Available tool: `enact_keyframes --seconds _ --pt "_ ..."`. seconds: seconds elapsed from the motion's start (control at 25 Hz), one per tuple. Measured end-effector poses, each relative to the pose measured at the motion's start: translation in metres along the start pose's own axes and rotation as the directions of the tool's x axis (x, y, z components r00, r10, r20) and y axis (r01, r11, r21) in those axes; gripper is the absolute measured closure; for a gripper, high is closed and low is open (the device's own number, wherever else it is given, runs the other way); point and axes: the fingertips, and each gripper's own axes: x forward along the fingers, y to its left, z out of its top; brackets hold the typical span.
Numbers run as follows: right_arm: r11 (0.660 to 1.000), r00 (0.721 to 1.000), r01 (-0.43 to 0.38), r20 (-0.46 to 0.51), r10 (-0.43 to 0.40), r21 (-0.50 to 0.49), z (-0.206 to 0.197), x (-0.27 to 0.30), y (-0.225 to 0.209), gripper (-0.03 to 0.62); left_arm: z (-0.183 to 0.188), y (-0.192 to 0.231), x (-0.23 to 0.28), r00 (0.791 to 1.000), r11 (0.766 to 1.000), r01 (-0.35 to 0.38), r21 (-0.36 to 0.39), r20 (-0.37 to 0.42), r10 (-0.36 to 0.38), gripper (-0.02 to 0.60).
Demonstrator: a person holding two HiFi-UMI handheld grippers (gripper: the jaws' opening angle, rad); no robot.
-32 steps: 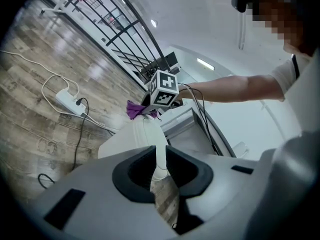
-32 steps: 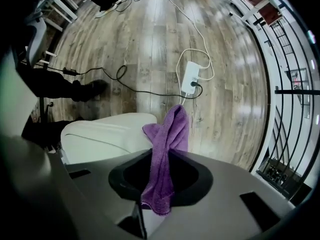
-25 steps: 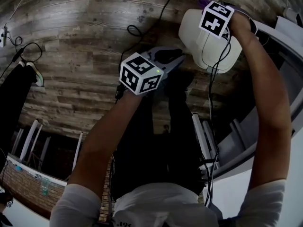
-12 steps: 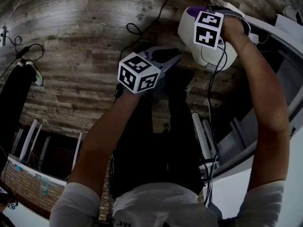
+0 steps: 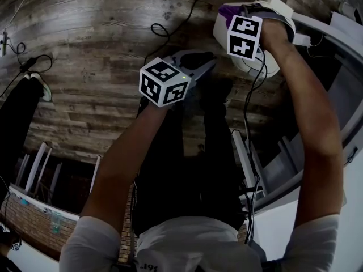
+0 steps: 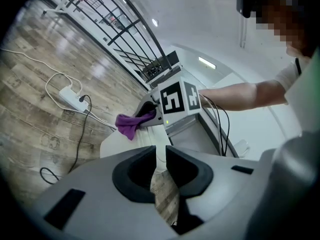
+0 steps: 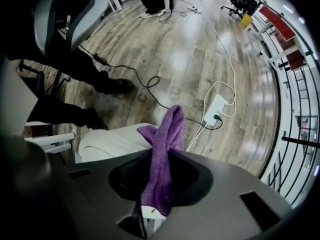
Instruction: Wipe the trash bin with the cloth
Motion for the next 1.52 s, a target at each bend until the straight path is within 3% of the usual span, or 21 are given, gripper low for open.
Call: enact_keyframes --seconds 0.24,0.52,0.64,0.8,1.0,1.52 --pt "0.997 0.999 -0.043 -0.001 0.043 -0.063 0.013 -0.003 0.049 0.503 -0.010 0.005 -0.010 1.000 1.000 -0.016 -0.012 -0.005 0.016 0.520" --pt "0.996 0.996 -0.085 0.040 0.085 -0.006 0.030 -0.007 0.103 0.503 -0.031 -0.009 -0.014 0.999 0.999 -0.010 -0.030 -0.046 0.008 0.520" --pt "0.996 0.996 -0.069 0.057 0.066 0.052 0.038 -0.009 0.112 0.503 -0.027 -0.007 -0.016 0.999 1.000 -0.012 0.011 -0.051 0.013 0.520" --pt "0.995 0.995 -0.048 0.093 0.039 0.093 0.044 -0.009 0.135 0.503 -0.022 0.002 -0.017 0.999 0.999 -0.041 -0.002 -0.028 0.041 0.520" --pt "0.990 0.989 -0.042 0.144 0.022 0.136 0.044 -0.013 0.157 0.503 -0.021 -0.003 -0.011 0.997 0.999 -0.036 0.036 -0.060 0.038 0.520" --pt "0.986 0.983 -0.042 0.185 0.012 0.159 0.021 -0.017 0.218 0.503 -0.038 -0.046 0.029 0.989 0.995 0.051 0.090 -0.145 -0.038 0.520"
